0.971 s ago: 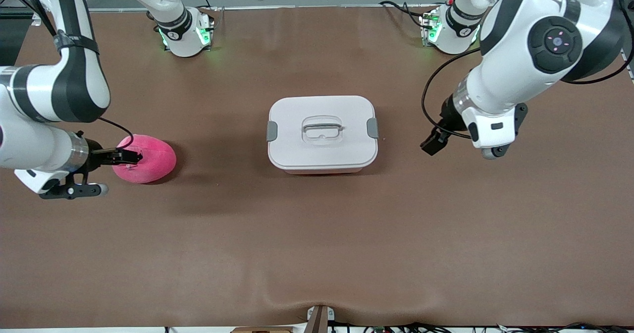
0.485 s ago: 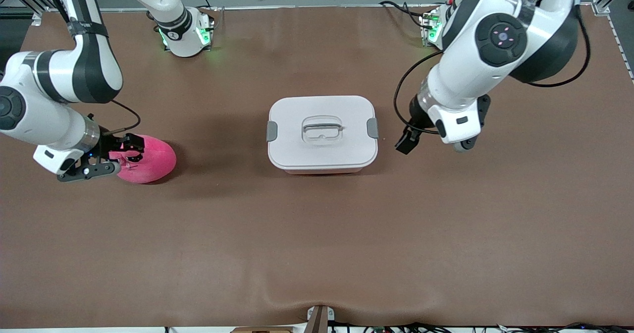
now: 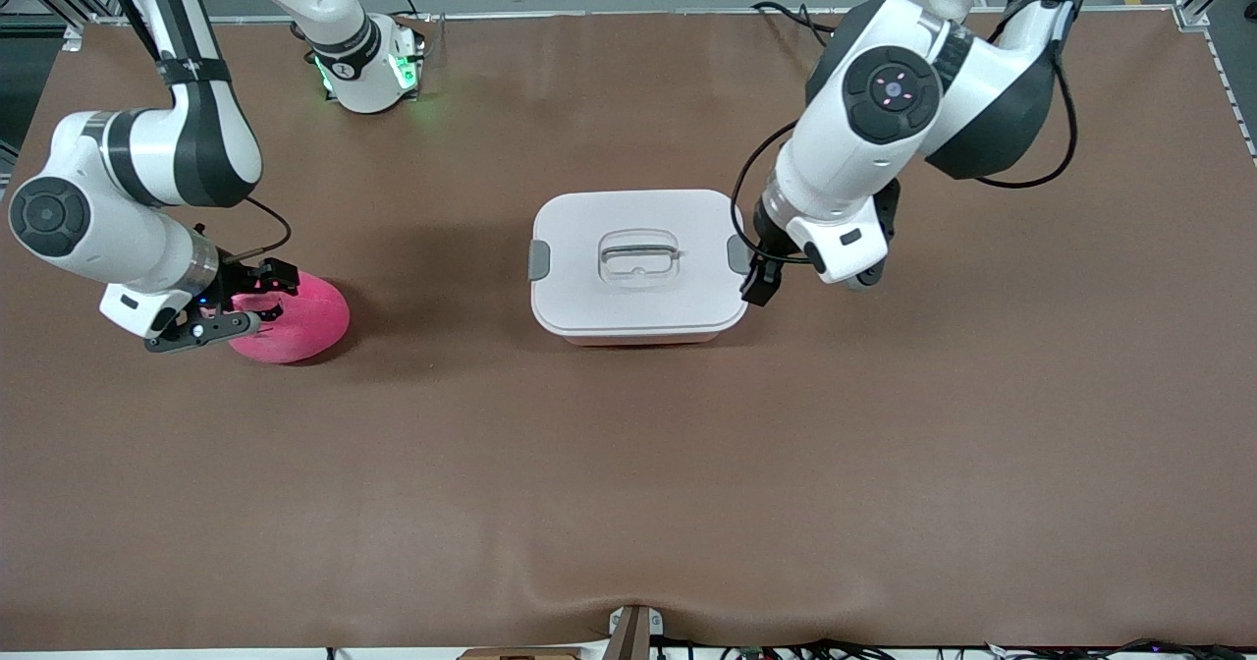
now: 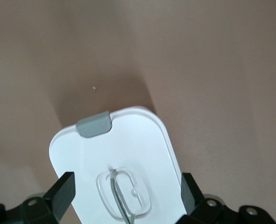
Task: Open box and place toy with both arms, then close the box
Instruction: 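Lower the left gripper onto the lid handle while the right gripper descends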
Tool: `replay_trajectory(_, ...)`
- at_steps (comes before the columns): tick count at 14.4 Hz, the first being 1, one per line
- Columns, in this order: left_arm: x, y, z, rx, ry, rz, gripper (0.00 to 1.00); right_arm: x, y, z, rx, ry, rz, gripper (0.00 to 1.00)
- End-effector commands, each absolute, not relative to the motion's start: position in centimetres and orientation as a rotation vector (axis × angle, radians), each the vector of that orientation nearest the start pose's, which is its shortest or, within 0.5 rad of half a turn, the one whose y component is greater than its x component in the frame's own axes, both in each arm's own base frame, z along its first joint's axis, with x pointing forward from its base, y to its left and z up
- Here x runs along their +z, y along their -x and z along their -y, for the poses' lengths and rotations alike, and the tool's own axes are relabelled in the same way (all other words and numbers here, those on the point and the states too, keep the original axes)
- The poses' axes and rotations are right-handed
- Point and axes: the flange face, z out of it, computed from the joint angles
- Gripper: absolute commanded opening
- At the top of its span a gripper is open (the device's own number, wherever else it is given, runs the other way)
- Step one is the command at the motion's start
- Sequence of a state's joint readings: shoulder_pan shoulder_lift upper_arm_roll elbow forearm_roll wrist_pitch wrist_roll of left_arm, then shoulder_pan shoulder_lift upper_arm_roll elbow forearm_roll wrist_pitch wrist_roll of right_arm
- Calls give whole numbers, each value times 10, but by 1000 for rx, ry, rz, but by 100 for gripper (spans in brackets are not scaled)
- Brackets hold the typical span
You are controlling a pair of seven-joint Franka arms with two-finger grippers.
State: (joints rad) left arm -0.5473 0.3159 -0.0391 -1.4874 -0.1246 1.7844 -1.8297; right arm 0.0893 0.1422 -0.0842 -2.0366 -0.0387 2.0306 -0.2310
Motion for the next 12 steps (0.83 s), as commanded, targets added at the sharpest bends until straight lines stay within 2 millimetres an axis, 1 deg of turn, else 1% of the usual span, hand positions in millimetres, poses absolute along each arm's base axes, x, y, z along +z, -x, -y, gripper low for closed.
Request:
replay_trajectory(1,484,-538,390,209,2502,1938,100,360,-557,3,229,3144,432,100)
replay_trajectory(3,478,-536,398,206,2464,1985,100,354,-558,3,244,3144,434,100)
replay_trajectory(5,473,-529,412,185,2451,2002,100,351,-558,3,254,3143,437,100)
replay_trajectory(7,467,-524,425,172,2416,2056,100,353,-557,4,257,3152,450,100)
replay_trajectory(8,464,-519,434,170,2395,2085,100,355,-557,5,255,3155,450,100)
replay_trajectory(9,455,-515,443,144,2376,2096,100,358,-557,6,253,3162,459,100)
replay_trajectory(10,451,-510,450,112,2364,2097,100,358,-557,7,257,3174,472,100)
replay_trajectory(11,444,-506,456,91,2347,2099,100,357,-557,14,262,3183,466,100)
replay_trajectory(12,438,-500,465,85,2334,2100,100,355,-557,16,265,3184,463,100)
